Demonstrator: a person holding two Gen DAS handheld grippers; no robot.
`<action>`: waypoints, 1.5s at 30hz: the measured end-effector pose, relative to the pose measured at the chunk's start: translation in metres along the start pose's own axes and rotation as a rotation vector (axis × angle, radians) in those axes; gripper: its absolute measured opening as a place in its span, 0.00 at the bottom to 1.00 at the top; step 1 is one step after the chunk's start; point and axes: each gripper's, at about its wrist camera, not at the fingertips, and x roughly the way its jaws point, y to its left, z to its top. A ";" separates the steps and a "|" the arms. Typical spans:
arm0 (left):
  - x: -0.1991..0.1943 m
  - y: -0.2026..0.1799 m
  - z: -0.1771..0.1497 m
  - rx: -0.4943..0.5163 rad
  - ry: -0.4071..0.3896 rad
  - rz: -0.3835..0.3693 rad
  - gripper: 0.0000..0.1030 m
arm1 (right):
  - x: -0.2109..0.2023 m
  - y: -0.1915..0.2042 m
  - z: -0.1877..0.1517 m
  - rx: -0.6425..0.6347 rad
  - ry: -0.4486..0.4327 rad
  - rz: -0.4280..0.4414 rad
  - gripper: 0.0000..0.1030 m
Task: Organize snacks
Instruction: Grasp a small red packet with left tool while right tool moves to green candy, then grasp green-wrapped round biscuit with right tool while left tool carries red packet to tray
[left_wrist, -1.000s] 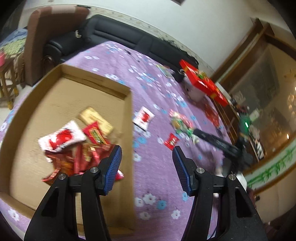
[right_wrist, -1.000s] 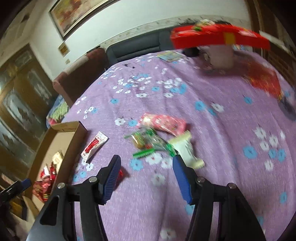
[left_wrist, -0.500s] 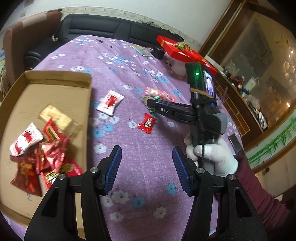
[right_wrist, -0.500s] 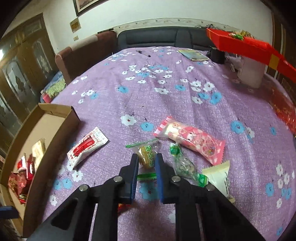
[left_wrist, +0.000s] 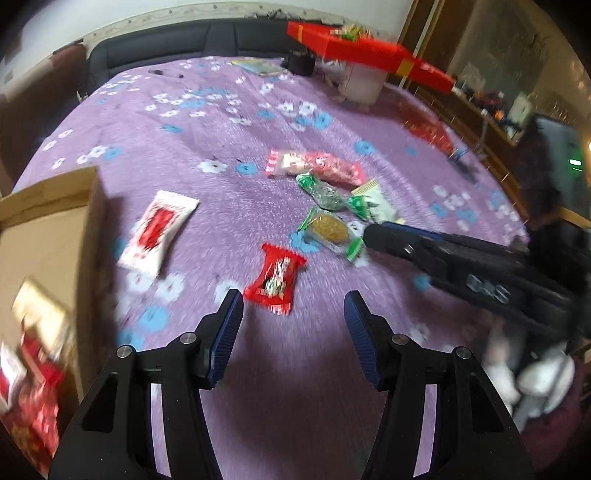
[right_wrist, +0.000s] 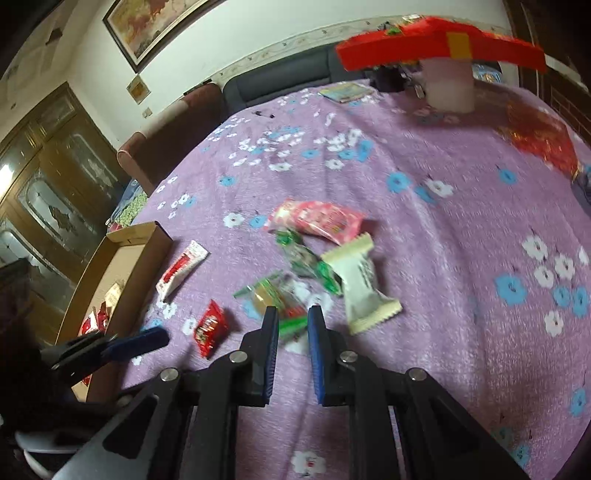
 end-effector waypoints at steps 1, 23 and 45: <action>0.005 -0.002 0.002 0.014 0.003 0.012 0.55 | 0.002 -0.003 0.001 0.011 0.005 0.016 0.19; 0.015 0.013 -0.002 0.021 -0.061 0.005 0.22 | -0.003 -0.007 0.003 0.019 -0.049 0.070 0.25; -0.001 0.028 -0.020 -0.063 -0.086 -0.067 0.23 | 0.029 0.035 0.004 -0.178 0.014 -0.089 0.26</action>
